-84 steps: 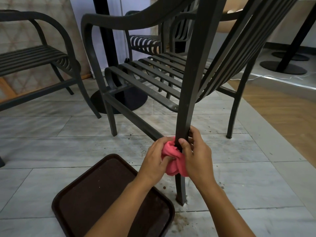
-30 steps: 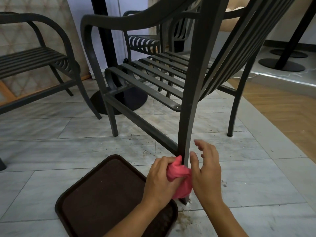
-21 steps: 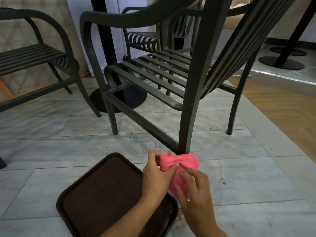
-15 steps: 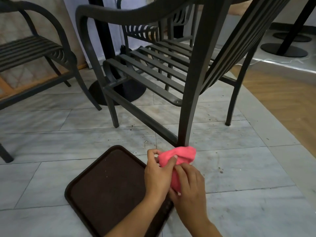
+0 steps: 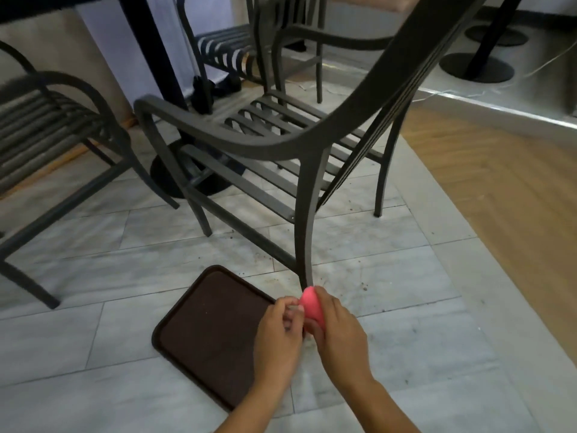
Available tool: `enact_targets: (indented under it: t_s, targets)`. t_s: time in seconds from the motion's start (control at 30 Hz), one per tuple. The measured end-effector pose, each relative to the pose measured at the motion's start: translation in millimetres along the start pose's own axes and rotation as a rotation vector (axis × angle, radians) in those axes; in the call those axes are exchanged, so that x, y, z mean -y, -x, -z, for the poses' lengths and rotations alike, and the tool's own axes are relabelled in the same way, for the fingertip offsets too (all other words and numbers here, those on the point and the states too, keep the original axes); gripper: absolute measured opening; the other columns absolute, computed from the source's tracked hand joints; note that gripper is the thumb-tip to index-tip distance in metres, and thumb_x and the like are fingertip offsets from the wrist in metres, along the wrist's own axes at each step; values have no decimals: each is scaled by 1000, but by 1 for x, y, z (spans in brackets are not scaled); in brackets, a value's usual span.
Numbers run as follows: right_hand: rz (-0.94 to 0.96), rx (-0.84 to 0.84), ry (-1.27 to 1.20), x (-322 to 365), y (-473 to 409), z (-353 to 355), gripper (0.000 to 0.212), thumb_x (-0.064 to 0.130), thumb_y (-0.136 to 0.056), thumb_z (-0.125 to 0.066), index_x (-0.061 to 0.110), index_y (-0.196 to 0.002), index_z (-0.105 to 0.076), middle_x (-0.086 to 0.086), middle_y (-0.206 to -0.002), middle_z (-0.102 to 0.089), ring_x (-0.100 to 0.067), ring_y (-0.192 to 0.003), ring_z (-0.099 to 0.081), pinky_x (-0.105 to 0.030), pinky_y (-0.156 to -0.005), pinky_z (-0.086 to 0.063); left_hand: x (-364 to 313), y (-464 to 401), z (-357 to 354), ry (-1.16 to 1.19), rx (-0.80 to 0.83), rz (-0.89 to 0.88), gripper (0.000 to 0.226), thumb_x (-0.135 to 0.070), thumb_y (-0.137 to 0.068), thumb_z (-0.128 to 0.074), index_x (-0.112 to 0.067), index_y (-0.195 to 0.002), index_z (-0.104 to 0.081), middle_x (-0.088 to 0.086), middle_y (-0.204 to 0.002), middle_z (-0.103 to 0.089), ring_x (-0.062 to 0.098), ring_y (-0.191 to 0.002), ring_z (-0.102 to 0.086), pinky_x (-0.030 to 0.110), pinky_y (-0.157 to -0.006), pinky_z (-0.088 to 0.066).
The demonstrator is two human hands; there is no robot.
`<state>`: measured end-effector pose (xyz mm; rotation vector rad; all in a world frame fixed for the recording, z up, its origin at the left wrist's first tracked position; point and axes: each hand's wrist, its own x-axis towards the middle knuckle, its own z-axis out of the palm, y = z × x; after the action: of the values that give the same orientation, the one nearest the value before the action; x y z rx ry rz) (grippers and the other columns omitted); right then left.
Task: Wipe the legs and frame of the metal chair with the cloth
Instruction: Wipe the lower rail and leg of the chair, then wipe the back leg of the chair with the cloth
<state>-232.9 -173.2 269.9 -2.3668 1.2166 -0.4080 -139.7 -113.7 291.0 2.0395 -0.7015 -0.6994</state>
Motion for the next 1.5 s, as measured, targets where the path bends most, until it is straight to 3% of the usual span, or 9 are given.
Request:
enact_targets:
  t_s: [0.17,0.27,0.33,0.5,0.63,1.1,1.5]
  targets:
    - [-7,64,52,31,10,90,51,37,-91,-53,24,-138,-40,3,-133,-51,-18,-94,-60,-30,-73,-51,-70,41,37,-269,25,-257,37,-36,-93,-50,-32,-129,-49,-20,-127,-49,-5,-120,-37,7,-94,-27]
    - [-27,75,76,53,12,151,50,36,-91,-54,22,-137,-42,1,-133,-53,-18,-94,-61,-29,-72,-51,-123,60,60,-433,132,-320,50,-43,-95,-42,-35,-143,-31,-15,-149,-30,5,-140,-19,19,-114,-16]
    - [-56,82,85,66,8,192,50,38,-92,-51,24,-138,-40,2,-133,-52,-18,-96,-61,-28,-72,-49,-157,70,72,-499,172,-338,54,-46,-96,-37,-37,-146,-19,-14,-155,-17,5,-143,-7,21,-116,-5]
    - [-66,62,82,75,2,283,51,42,-94,-44,29,-141,-32,8,-136,-47,-13,-104,-57,-25,-79,-48,-242,93,81,-513,182,-418,57,-46,-95,-36,-35,-147,-14,-16,-156,-10,3,-143,1,18,-113,3]
    - [-72,51,95,55,-10,330,49,43,-93,-46,29,-138,-34,8,-133,-49,-14,-101,-57,-25,-77,-46,-288,95,58,-490,139,-435,58,-47,-96,-35,-33,-147,-13,-14,-156,-13,4,-143,-3,23,-118,-6]
    - [76,171,111,-136,-88,450,49,38,-93,-49,26,-137,-33,4,-130,-50,-19,-96,-58,-29,-70,-46,-404,67,-126,-431,-96,-183,57,-41,-94,-45,-24,-145,-27,-4,-153,-27,16,-143,-17,35,-117,-18]
    - [247,253,166,-215,-228,515,49,36,-95,-45,22,-140,-31,-2,-133,-48,-25,-100,-57,-35,-77,-48,-481,-15,-219,-415,-218,-81,55,-36,-93,-49,-23,-143,-31,-1,-150,-34,20,-142,-23,35,-115,-18]
